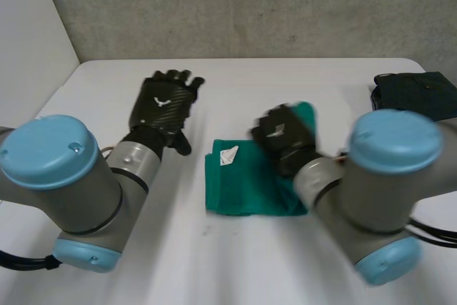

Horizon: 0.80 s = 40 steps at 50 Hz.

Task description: Fold the laundry.

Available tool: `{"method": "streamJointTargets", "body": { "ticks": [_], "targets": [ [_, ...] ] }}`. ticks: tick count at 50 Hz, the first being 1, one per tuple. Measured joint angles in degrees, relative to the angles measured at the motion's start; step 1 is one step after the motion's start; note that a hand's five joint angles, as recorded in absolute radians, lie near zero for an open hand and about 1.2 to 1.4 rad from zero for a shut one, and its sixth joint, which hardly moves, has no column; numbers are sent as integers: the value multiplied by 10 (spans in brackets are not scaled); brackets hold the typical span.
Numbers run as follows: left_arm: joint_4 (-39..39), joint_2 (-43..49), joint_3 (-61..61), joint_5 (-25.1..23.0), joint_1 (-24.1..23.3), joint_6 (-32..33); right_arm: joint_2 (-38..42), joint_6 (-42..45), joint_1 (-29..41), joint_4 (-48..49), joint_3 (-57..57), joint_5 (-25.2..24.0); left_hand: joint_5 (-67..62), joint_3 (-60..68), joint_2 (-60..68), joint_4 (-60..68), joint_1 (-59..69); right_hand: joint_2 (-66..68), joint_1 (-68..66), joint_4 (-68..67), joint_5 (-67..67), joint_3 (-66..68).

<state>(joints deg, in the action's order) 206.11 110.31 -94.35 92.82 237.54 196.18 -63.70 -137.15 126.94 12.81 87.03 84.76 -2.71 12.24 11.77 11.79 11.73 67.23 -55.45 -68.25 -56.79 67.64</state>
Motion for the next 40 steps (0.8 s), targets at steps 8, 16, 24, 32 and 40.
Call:
{"method": "streamJointTargets", "body": {
  "ticks": [8, 16, 24, 32, 40],
  "targets": [
    [-2, -5, 2, 36, 17, -3, 74, 36, 93, 3, -33, -49, 0, 0, 0, 0, 0, -36, 36, 28, 27, -37],
    [-2, 2, 18, 32, 8, -15, 52, -150, 74, -2, -41, -3, 0, 0, 0, 0, 0, -541, 438, 544, 523, -545],
    [-26, 24, 54, -3, -35, -71, -17, -401, -27, -42, -21, 11, 0, 0, 0, 0, 0, -545, 439, 547, 527, -552],
    [-122, 91, 106, -27, -74, -93, 42, -433, -50, -106, -53, 8, 0, 0, 0, 0, 0, -545, 439, 547, 527, -552],
    [-250, 177, 169, -9, -75, -87, 137, -404, -47, -169, -118, 12, 0, 0, 0, 0, 0, -544, 438, 547, 527, -551]
  ]
}}
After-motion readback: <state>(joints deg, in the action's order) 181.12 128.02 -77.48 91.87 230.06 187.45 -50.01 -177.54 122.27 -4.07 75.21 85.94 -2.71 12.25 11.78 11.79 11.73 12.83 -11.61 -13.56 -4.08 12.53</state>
